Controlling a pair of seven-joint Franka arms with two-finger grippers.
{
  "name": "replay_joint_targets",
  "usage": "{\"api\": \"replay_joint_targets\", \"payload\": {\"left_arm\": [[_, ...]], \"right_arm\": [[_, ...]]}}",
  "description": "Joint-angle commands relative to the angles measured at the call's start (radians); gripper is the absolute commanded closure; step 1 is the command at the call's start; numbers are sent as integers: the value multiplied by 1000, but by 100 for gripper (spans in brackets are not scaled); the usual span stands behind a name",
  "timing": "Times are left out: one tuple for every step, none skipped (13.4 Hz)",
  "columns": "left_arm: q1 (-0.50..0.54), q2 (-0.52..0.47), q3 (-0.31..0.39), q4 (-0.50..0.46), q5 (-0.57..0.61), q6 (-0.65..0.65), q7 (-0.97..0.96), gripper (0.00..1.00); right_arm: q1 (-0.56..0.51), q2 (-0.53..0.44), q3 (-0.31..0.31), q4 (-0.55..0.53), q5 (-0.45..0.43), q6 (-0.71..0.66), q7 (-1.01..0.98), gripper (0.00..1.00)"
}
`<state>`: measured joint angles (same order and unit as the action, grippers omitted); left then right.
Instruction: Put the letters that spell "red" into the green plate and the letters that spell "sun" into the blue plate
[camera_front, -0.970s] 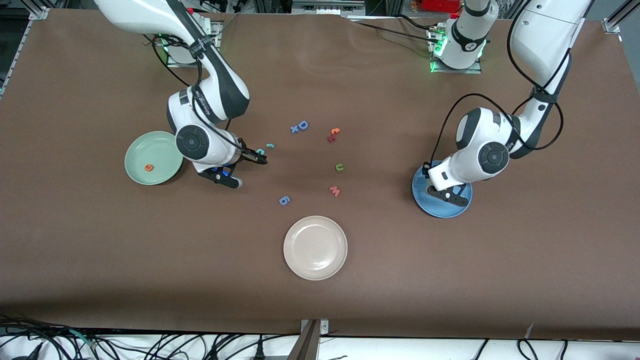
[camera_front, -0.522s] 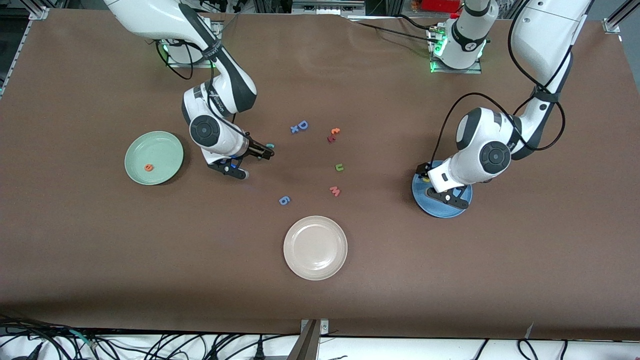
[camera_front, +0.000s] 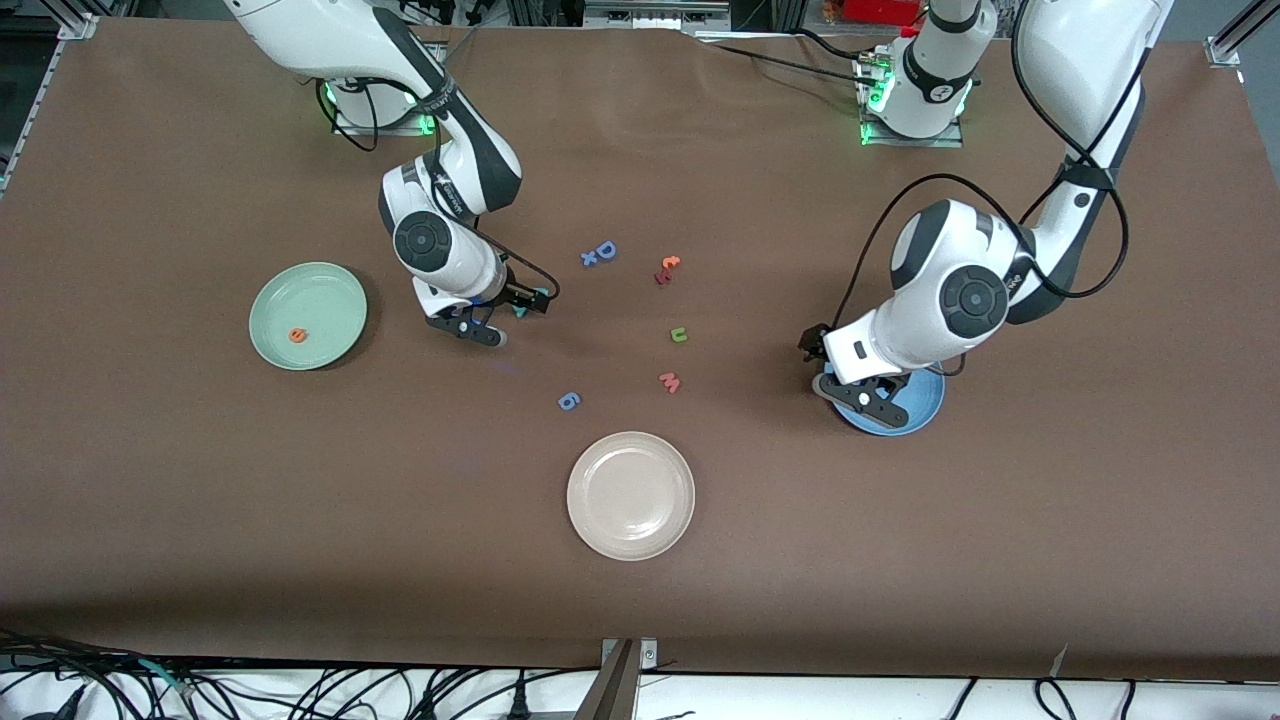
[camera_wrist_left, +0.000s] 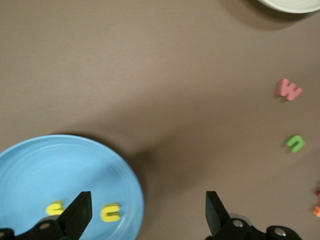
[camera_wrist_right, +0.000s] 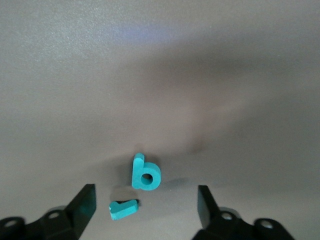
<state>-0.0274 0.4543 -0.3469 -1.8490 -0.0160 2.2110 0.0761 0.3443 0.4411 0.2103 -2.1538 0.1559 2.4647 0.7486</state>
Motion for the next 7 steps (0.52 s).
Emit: {"api": "replay_joint_targets", "payload": {"left_arm": [[-46,7,-12,7,10,-17,-100,0],[-71,13,-12,8,14,-10,-157,0],[-103,18,-11,8,22,-7,-220,0],[-121,20,-11,10,24,-5,-275,0],[-137,26,-11,10,24,1,-315,0],[-147,33,-11,10,24,24,-341,0],[-149,46,-11,8,25,44,-363,0]], "right_arm": [[10,-7,0,-26,-6,31,9,18],[10,-4,0,-28,-6,42,9,18],[10,-1,0,-28,-6,43,9,18],[10,-1,0,-28,-6,46,9,18],[10,5,0,-29,-6,49,9,18],[10,7,0,-29,-6,56,9,18],[10,7,0,-31,-6,62,9,19]]}}
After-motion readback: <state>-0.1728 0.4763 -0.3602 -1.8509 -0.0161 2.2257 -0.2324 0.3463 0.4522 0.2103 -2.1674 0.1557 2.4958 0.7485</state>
